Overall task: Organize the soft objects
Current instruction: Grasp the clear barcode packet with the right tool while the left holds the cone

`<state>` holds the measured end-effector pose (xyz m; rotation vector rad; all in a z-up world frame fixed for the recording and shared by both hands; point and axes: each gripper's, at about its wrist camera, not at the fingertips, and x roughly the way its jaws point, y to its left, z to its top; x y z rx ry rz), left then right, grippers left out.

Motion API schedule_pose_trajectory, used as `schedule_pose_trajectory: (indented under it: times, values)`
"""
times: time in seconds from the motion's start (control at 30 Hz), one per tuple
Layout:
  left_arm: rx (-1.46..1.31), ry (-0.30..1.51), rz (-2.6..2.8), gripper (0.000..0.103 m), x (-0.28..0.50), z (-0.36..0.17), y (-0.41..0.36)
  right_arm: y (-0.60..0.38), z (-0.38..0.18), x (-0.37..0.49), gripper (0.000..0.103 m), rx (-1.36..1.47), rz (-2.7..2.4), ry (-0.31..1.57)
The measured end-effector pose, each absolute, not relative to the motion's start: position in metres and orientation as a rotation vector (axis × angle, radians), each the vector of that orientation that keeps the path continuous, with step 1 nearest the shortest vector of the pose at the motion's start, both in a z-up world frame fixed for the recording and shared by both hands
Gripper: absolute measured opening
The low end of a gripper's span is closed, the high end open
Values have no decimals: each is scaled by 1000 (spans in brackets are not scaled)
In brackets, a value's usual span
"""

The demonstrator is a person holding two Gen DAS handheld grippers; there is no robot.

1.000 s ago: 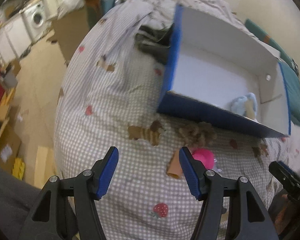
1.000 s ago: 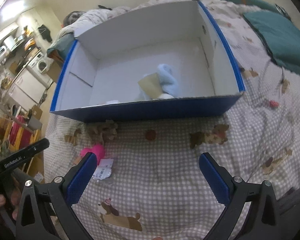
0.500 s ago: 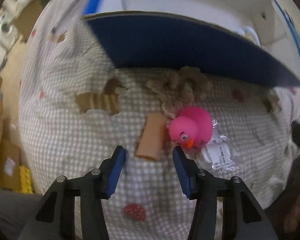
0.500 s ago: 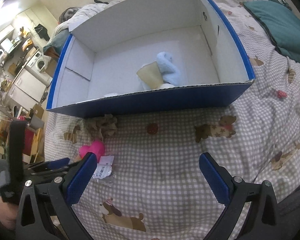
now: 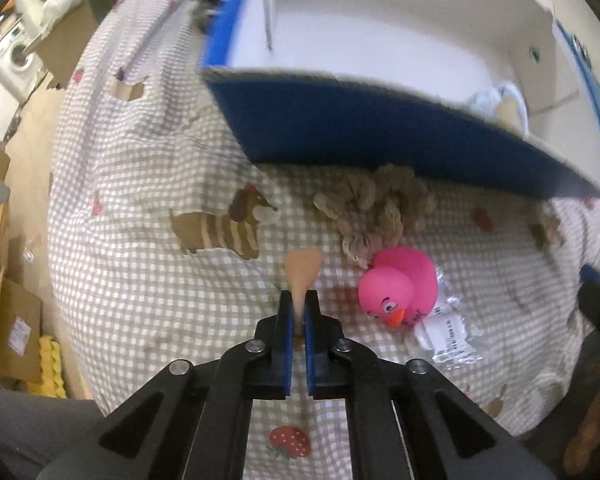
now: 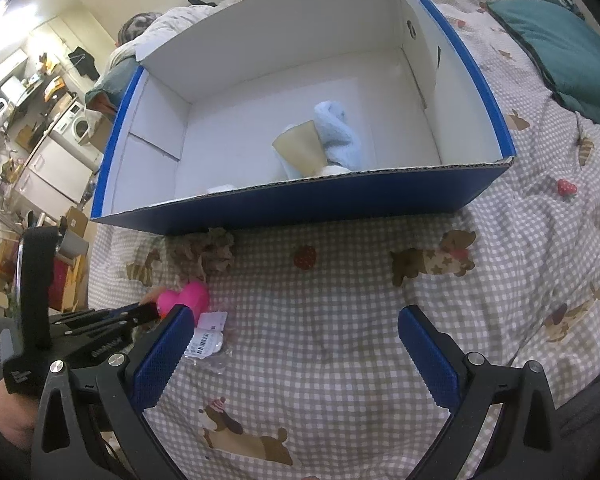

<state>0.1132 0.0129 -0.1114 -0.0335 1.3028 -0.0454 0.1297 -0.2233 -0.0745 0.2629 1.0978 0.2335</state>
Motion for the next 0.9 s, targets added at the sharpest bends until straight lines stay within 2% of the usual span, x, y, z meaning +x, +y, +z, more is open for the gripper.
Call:
schedule_pose_trajectory:
  times: [0.23, 0.43, 0.47, 0.53, 0.7, 0.83, 0.9]
  values:
    - [-154, 1193, -54, 5, 98, -72, 41, -219, -77, 129, 103, 277, 299, 1125]
    - [-249, 1183, -67, 5, 87, -64, 52, -191, -87, 129, 102, 220, 432, 1201]
    - [-252, 1181, -65, 5, 90, -66, 54, -181, -89, 128, 93, 185, 456, 1216]
    - [-246, 1180, -61, 5, 88, -63, 51, -160, -95, 128, 86, 82, 480, 1241]
    - [-249, 1195, -55, 5, 86, -65, 49, -129, -113, 131, 86, -11, 504, 1269]
    - [-258, 1209, -51, 5, 88, -68, 50, -111, -124, 138, 77, -58, 505, 1265]
    - [-264, 1212, -51, 5, 88, -69, 50, -105, -131, 141, 66, -80, 501, 1275]
